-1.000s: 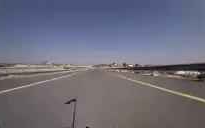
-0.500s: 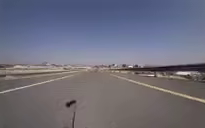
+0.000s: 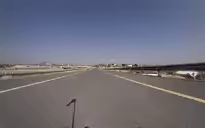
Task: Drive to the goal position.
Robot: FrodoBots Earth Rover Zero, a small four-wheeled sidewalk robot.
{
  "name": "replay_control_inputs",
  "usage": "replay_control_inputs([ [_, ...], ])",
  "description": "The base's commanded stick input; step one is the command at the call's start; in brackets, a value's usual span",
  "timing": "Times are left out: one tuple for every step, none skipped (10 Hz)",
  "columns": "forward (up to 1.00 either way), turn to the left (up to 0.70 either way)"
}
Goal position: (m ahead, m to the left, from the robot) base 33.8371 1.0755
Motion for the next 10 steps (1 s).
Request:
replay_control_inputs([
  [1.0, 0.0],
  [1.0, 0.0],
  [1.0, 0.0],
  [1.0, 0.0],
  [1.0, 0.0],
  [1.0, 0.0],
  [1.0, 0.0],
  [1.0, 0.0],
  [1.0, 0.0],
  [1.0, 0.0],
])
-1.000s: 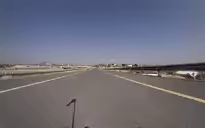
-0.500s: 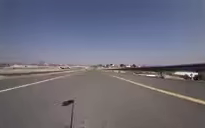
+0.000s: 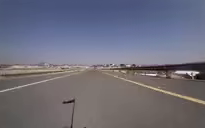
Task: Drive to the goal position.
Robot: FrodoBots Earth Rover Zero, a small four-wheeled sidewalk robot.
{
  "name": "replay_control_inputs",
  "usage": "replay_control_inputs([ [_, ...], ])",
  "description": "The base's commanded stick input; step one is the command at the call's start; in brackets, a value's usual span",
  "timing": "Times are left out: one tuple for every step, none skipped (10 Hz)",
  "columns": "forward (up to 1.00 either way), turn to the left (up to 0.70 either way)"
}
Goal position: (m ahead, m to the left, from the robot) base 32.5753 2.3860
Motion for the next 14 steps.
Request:
replay_control_inputs([
  [1.0, 0.0],
  [1.0, 0.0],
  [1.0, 0.0],
  [1.0, 0.0],
  [1.0, 0.0],
  [1.0, 0.0],
  [1.0, 0.0],
  [1.0, 0.0],
  [1.0, 0.0],
  [1.0, 0.0],
  [1.0, 0.0],
  [1.0, 0.0],
  [1.0, 0.0],
  [1.0, 0.0],
])
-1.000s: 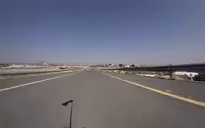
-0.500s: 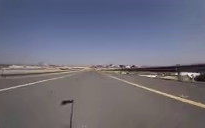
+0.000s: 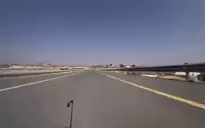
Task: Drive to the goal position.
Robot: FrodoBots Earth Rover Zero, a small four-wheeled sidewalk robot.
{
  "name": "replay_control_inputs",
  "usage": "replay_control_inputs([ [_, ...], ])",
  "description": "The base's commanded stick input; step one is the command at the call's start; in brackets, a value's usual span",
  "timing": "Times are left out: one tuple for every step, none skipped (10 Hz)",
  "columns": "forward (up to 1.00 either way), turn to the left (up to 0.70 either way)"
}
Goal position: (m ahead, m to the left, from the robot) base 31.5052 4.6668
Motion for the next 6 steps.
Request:
replay_control_inputs([
  [1.0, 0.0],
  [1.0, 0.0],
  [1.0, 0.0],
  [1.0, 0.0],
  [1.0, 0.0],
  [1.0, 0.0],
])
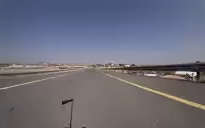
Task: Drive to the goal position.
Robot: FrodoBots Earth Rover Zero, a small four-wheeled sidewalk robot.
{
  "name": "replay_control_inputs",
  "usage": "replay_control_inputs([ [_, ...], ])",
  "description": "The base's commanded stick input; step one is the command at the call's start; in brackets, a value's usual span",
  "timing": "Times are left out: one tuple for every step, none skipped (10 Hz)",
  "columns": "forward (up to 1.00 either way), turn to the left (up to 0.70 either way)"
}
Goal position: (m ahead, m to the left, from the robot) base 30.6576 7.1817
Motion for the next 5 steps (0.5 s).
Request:
replay_control_inputs([
  [1.0, 0.0],
  [1.0, 0.02],
  [1.0, 0.02],
  [1.0, 0.02],
  [1.0, 0.02],
])
